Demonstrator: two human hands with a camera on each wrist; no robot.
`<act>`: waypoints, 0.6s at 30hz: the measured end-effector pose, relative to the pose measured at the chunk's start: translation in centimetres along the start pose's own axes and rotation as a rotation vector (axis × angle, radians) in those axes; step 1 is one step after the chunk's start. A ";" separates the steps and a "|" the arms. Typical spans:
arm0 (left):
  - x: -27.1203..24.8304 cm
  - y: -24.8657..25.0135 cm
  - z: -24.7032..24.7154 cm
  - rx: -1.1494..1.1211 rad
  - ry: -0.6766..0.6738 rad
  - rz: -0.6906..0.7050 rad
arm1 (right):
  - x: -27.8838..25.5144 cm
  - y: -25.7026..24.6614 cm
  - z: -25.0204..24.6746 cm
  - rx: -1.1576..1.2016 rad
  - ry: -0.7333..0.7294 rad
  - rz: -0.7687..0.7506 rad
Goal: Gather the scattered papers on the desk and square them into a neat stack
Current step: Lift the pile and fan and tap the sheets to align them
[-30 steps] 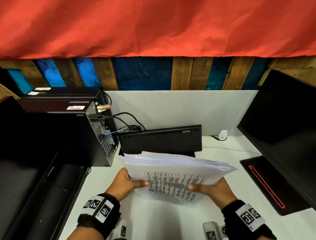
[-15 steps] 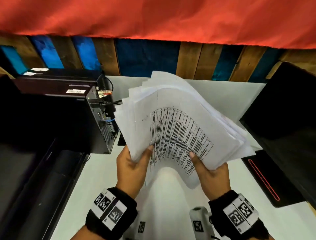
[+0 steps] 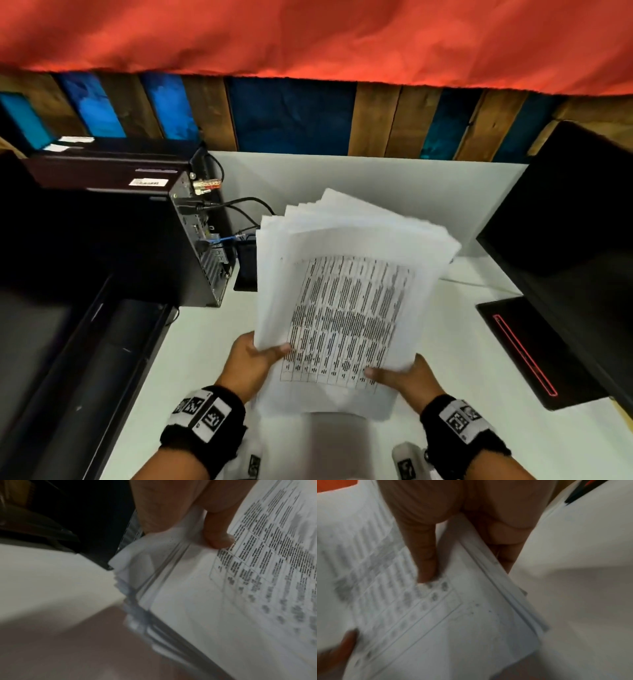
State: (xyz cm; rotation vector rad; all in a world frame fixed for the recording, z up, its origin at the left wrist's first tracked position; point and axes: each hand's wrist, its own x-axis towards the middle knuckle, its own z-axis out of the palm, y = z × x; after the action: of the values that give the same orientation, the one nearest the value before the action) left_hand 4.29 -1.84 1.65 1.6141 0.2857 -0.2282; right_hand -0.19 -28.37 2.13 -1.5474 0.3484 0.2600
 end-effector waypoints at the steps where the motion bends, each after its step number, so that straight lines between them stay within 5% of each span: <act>1: -0.1 1.0 -0.2 -0.010 -0.003 0.018 | 0.2 -0.4 -0.6 0.010 -0.063 0.011; 6: -0.7 5.7 -0.8 -0.138 -0.050 0.138 | 0.7 -1.2 -0.9 0.108 -0.252 0.020; 10: -1.0 8.2 -1.6 -0.121 -0.171 0.167 | 0.6 -2.6 -0.6 0.216 -0.159 -0.046; 15: -1.5 5.8 -2.0 -0.050 -0.425 0.026 | 0.4 -1.9 -0.5 0.273 -0.014 -0.043; 18: -1.8 3.3 -1.3 -0.029 -0.291 0.036 | 0.1 -1.0 -0.3 0.162 0.080 -0.042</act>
State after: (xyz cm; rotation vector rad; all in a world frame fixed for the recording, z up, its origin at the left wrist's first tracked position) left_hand 3.66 -0.83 5.43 1.5330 0.0357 -0.4248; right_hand 0.31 -28.73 3.02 -1.4058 0.3904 0.1339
